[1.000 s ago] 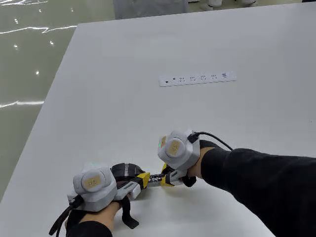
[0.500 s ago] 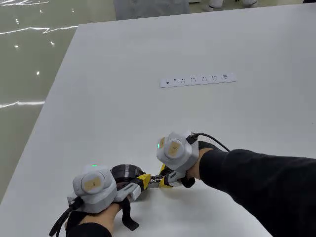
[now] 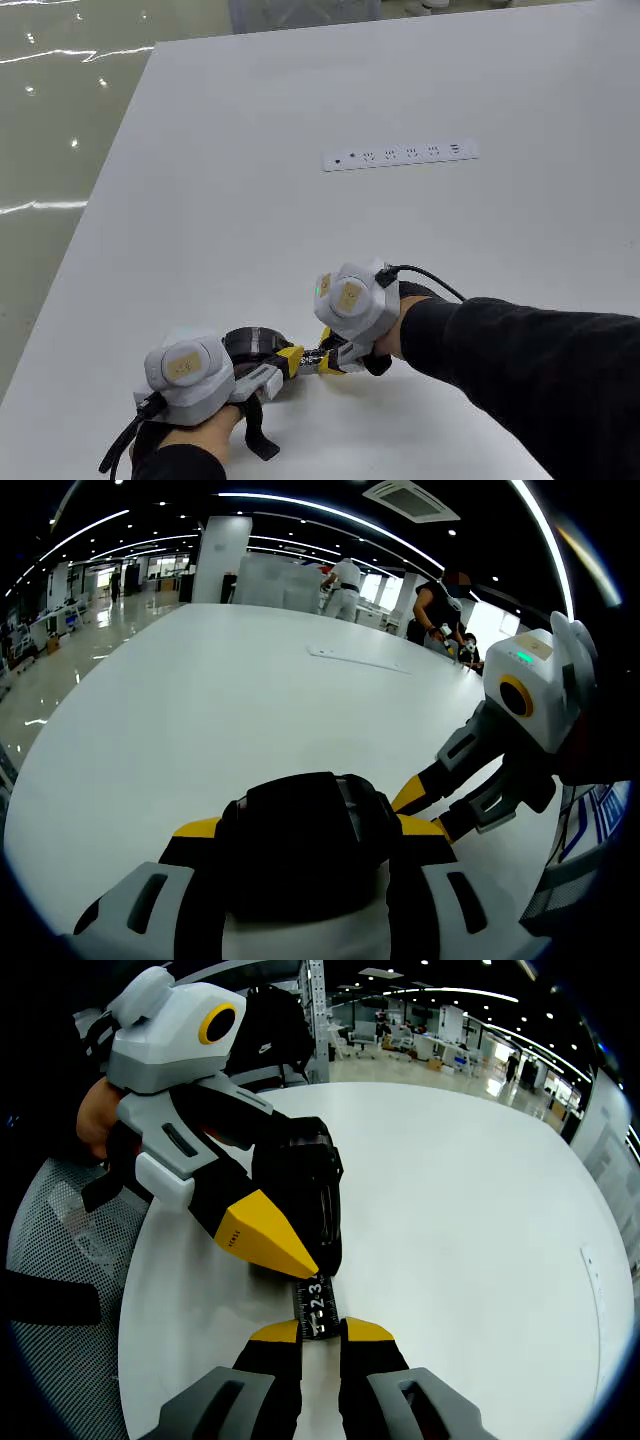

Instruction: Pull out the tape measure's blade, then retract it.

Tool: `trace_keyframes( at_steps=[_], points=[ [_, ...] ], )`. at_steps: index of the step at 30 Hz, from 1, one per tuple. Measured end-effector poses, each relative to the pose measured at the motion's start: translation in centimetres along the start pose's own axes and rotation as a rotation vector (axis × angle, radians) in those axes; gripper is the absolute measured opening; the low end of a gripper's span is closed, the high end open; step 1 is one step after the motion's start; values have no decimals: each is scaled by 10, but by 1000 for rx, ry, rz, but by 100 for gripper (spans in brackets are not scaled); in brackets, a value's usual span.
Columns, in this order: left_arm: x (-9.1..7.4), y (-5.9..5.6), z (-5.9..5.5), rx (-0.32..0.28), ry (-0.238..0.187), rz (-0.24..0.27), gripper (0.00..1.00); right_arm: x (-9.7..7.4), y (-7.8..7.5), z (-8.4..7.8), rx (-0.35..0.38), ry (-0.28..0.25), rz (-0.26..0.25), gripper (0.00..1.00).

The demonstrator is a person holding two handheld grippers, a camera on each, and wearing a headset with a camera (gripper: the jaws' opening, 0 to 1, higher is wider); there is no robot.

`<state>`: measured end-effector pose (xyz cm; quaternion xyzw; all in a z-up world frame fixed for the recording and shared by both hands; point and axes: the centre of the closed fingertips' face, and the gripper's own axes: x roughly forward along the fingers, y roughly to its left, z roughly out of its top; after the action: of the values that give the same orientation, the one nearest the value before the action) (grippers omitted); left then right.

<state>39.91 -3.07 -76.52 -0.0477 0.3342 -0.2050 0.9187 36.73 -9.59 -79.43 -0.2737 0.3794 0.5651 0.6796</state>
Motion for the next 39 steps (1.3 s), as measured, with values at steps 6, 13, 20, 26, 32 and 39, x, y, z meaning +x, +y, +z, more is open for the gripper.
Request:
trace_keyframes(
  at_steps=[6,13,20,26,32,39],
  points=[
    [-1,0,1,-5,-8,-3,60,2,1,4,2,-13,5,9],
    [-1,0,1,-6,-8,-8,60,4,2,9,8,-26,3,9],
    [-1,0,1,-6,-6,-11,60,5,2,10,6,-31,8,9],
    [-1,0,1,-5,-7,-11,60,6,3,11,10,-34,12,9],
    [-1,0,0,-7,-5,-12,60,7,3,11,13,-37,17,9],
    [-1,0,1,-11,-6,-14,60,8,4,13,9,-42,18,9]
  ],
)
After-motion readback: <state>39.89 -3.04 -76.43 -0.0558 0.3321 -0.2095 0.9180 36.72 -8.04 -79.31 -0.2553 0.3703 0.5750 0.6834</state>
